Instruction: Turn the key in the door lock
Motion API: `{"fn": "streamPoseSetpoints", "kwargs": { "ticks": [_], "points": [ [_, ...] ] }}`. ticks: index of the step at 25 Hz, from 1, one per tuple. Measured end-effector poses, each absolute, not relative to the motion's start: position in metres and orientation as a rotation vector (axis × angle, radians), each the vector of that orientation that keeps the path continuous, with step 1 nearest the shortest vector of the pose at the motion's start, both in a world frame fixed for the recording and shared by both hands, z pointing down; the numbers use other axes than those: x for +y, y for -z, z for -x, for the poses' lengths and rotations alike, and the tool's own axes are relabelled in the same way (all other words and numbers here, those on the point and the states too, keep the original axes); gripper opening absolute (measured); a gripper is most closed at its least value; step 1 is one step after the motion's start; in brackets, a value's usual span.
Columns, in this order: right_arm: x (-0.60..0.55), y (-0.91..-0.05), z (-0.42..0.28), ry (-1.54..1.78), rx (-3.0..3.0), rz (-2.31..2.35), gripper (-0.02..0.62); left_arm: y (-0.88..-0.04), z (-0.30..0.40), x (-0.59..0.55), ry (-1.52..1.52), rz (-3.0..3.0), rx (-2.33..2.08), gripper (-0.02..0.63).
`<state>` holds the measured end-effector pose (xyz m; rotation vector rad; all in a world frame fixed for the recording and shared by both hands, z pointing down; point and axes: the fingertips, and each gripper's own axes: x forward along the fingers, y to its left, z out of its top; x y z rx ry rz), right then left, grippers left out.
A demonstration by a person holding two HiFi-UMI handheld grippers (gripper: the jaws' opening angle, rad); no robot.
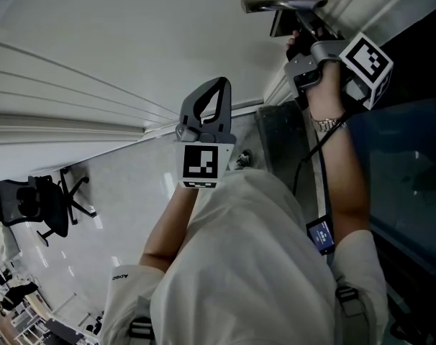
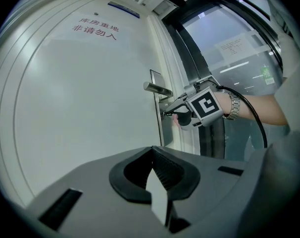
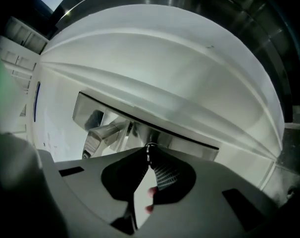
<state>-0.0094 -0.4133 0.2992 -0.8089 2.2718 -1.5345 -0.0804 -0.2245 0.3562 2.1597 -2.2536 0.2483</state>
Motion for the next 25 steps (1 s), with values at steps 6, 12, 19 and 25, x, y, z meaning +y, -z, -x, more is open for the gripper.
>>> {"fn": "streamPoseSetpoints", "kwargs": {
  "ticks": [6, 12, 19, 25],
  "points": [
    [-0.411, -0.301, 0.009, 1.623, 2.161, 0.78, 0.018, -0.358, 0.086, -0.215, -0.251, -2.135, -2.278, 0.006],
    [-0.415, -0.3, 0.011, 1.517, 2.273, 0.766, 0.025, -0.357, 0.091, -0.214, -0.25, -2.122, -2.289, 0.006],
    [-0.399, -0.302, 0.012, 1.372, 2.458, 0.775, 0.025, -0.361, 0.09, -0.213, -0.261, -2.11, -2.286, 0.006],
    [-0.365, -0.341, -0.002, 1.053, 2.671, 0.971, 0.025, -0.371, 0.092, -0.204, -0.271, -2.096, -2.286, 0.006]
  ]
}}
